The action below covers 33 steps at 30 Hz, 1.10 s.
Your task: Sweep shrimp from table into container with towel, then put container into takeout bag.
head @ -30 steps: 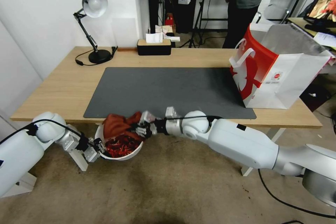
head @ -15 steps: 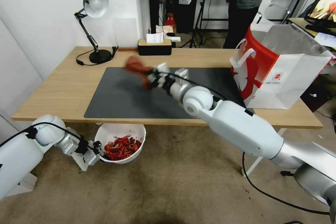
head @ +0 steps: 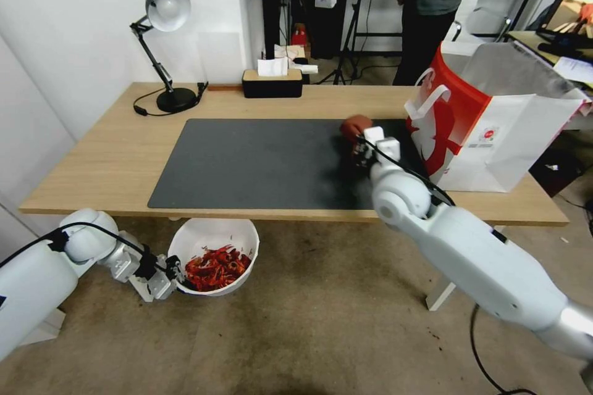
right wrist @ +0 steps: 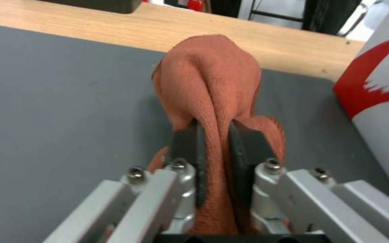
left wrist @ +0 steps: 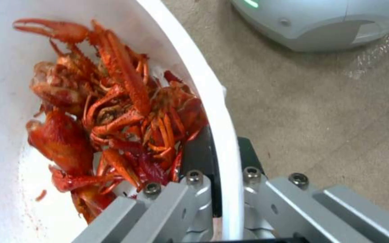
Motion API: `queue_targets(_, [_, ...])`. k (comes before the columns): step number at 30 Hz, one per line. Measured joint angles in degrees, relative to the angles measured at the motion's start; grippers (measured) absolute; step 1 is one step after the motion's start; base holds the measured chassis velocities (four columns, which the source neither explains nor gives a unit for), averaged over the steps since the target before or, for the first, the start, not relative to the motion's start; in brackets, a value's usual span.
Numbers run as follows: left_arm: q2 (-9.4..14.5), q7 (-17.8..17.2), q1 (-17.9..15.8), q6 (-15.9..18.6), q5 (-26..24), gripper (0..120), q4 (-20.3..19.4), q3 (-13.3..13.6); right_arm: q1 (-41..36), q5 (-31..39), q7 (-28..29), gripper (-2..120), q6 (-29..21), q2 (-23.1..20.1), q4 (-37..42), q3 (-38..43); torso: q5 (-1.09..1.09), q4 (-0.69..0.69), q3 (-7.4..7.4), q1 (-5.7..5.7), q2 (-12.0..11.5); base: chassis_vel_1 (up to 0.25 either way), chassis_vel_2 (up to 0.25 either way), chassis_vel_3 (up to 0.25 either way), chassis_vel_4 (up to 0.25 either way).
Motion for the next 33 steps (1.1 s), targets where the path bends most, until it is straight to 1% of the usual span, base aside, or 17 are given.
queue_targets(9, [0.0,0.0,0.7,0.1,0.2,0,-0.8,-0.2,-0.8,0.5,1.2,52,-0.9,-0.6,1.9,1.0,0.0,0.01,0.0,0.0,0.0,0.0,0.0,0.0,0.0])
queue_targets(11, [0.1,0.0,0.7,0.1,0.2,0,-0.8,-0.2,-0.9,0.6,1.3,54,-0.9,-0.7,2.0,1.1,-0.01,0.01,0.0,0.0,0.0,0.0,0.0,0.0,0.0])
queue_targets(13, [0.2,0.0,0.6,0.1,0.2,0,-0.9,-0.2,-1.6,0.6,0.8,67,-0.3,-1.3,2.8,1.7,-0.01,0.01,0.0,0.0,0.0,0.0,0.0,0.0,0.0])
queue_targets(15, [0.3,0.0,0.6,0.1,0.2,0,-0.9,-0.2,-1.9,0.6,-0.5,70,0.9,-1.5,3.4,2.2,-0.01,0.01,0.0,0.0,0.0,0.0,0.0,0.0,0.0])
queue_targets(17, [0.2,-0.1,0.5,0.1,0.3,0,-0.8,-0.2,-3.4,1.0,-5.9,81,5.6,-2.2,4.8,3.5,-0.02,0.01,0.0,0.0,0.0,0.0,0.0,0.0,0.0])
queue_targets(18, [0.2,-0.1,0.5,0.1,0.3,0,-0.8,-0.2,-3.4,1.0,-5.9,81,5.6,-2.2,4.8,3.5,-0.02,0.01,0.0,0.0,0.0,0.0,0.0,0.0,0.0])
queue_targets(20, [-0.2,-0.1,0.3,0.1,0.7,0,-0.7,0.0,-7.6,1.7,-15.1,90,13.6,-3.2,7.8,6.5,-0.03,0.02,0.0,0.0,0.0,0.0,0.0,0.0,0.0])
queue_targets(21, [-0.2,-0.1,0.3,0.1,0.7,0,-0.7,0.0,-7.6,1.7,-15.1,90,13.6,-3.2,7.8,6.5,-0.03,0.02,0.0,0.0,0.0,0.0,0.0,0.0,0.0])
queue_targets(22, [-0.3,-0.1,0.2,0.1,0.9,0,-0.6,0.1,-10.5,1.0,-18.0,96,16.7,-3.7,9.5,8.3,-0.02,0.02,0.0,0.01,0.0,0.0,0.0,0.0,0.0])
queue_targets(24, [-0.5,-0.1,0.1,0.1,1.0,0,-0.6,0.1,-17.5,-2.4,-22.5,99,22.8,-4.7,13.4,12.9,-0.02,0.01,0.0,0.0,0.0,0.0,0.0,0.0,0.0])
queue_targets(26, [-0.5,-0.1,0.1,0.1,1.0,0,-0.6,0.1,-20.5,-4.2,-23.8,99,25.0,-5.1,14.8,14.6,-0.02,0.0,-0.01,0.0,0.0,0.0,0.0,0.0,0.0])
queue_targets(27, [-0.6,-0.2,0.1,0.1,1.0,0,-0.6,0.1,-26.9,-8.1,-25.8,100,29.7,-5.5,17.3,18.1,-0.01,-0.02,-0.01,0.0,0.0,0.0,0.0,0.0,0.0])
queue_targets(28, [-0.6,-0.2,0.1,0.1,1.0,0,-0.6,0.1,-26.9,-8.1,-25.8,100,29.7,-5.5,17.3,18.1,-0.01,-0.02,-0.01,0.0,0.0,0.0,0.0,0.0,0.0])
queue_targets(29, [-0.7,-0.3,0.1,0.1,1.0,0,-0.6,0.0,-33.2,-11.4,-27.1,100,33.4,-5.2,19.3,22.0,-0.02,0.01,-0.01,0.0,0.0,0.0,0.0,0.0,0.0])
queue_targets(30, [-0.8,-0.5,0.1,0.1,1.0,0,-0.5,-0.1,-38.6,-14.2,-28.0,100,36.2,-4.4,20.6,24.9,-0.01,-0.01,-0.01,-0.01,0.0,0.0,0.0,0.0,0.0])
queue_targets(31, [-0.8,-0.5,0.1,0.1,1.0,0,-0.5,-0.1,-38.6,-14.2,-28.0,100,36.2,-4.4,20.6,24.9,-0.01,-0.01,-0.01,-0.01,0.0,0.0,0.0,0.0,0.0])
queue_targets(33, [-1.1,-0.7,-0.2,0.2,1.0,0,-0.4,-0.3,-47.3,-19.0,-28.7,100,40.8,-1.5,21.9,29.4,-0.03,-0.01,-0.02,-0.01,0.0,0.0,0.0,0.0,0.0])
